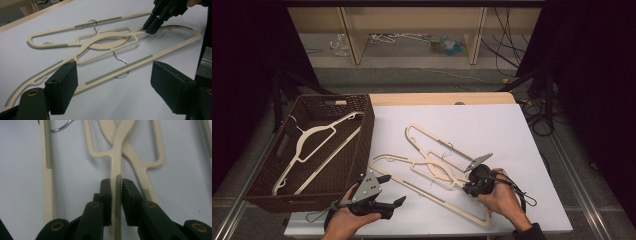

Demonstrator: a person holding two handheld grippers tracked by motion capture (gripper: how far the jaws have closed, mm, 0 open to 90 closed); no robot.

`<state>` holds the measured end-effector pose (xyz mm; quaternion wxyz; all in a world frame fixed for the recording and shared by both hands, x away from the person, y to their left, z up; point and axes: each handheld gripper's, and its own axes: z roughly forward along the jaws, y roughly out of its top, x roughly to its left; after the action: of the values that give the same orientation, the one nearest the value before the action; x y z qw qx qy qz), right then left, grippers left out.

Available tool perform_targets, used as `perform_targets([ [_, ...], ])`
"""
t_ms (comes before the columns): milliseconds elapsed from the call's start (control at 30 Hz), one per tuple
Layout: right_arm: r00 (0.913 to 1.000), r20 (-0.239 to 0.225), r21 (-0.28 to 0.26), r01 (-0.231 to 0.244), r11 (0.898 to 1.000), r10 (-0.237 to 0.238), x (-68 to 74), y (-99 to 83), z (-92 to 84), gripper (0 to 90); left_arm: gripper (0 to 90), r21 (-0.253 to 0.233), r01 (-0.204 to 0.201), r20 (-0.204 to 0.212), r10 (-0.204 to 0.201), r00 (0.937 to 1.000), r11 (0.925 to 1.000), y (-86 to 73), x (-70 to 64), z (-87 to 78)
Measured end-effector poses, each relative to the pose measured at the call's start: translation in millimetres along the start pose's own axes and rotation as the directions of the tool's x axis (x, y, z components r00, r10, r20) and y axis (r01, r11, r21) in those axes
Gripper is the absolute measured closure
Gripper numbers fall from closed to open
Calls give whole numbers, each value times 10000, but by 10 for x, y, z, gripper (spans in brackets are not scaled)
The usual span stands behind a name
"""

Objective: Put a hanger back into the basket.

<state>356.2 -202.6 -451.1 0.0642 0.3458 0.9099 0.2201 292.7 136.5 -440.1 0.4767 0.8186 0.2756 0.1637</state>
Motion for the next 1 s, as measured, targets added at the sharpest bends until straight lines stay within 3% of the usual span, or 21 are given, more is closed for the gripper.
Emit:
perform_targets([
  [100, 9997, 133, -182, 190, 9997, -188, -9, 27, -36, 796, 221, 95, 53, 113, -54, 9999, 9999, 47, 26, 124],
  [233, 9987, 396, -18, 313, 9995, -312, -39, 79, -6, 796, 223, 117, 30, 247, -33, 9997, 9999, 108, 11, 238],
  [467, 9968, 798, -3, 81, 10000, -81, -172, 69, -37, 796, 223, 243, -69, 263, 63, 9996, 9997, 108, -7, 265],
  [633, 9969, 728, -61, 289, 9996, -284, -167, 65, -63, 797, 224, 210, -2, 272, -4, 9996, 9998, 104, 17, 255],
  [833, 9957, 808, -244, 477, 9986, -456, -154, 25, -191, 797, 231, 396, 71, -137, -66, 9999, 9992, 159, 128, 376],
  [1000, 9947, 815, -280, 644, 9975, -620, -107, -23, -250, 797, 240, 844, 144, -330, -116, 9994, 9963, 281, 240, 644],
])
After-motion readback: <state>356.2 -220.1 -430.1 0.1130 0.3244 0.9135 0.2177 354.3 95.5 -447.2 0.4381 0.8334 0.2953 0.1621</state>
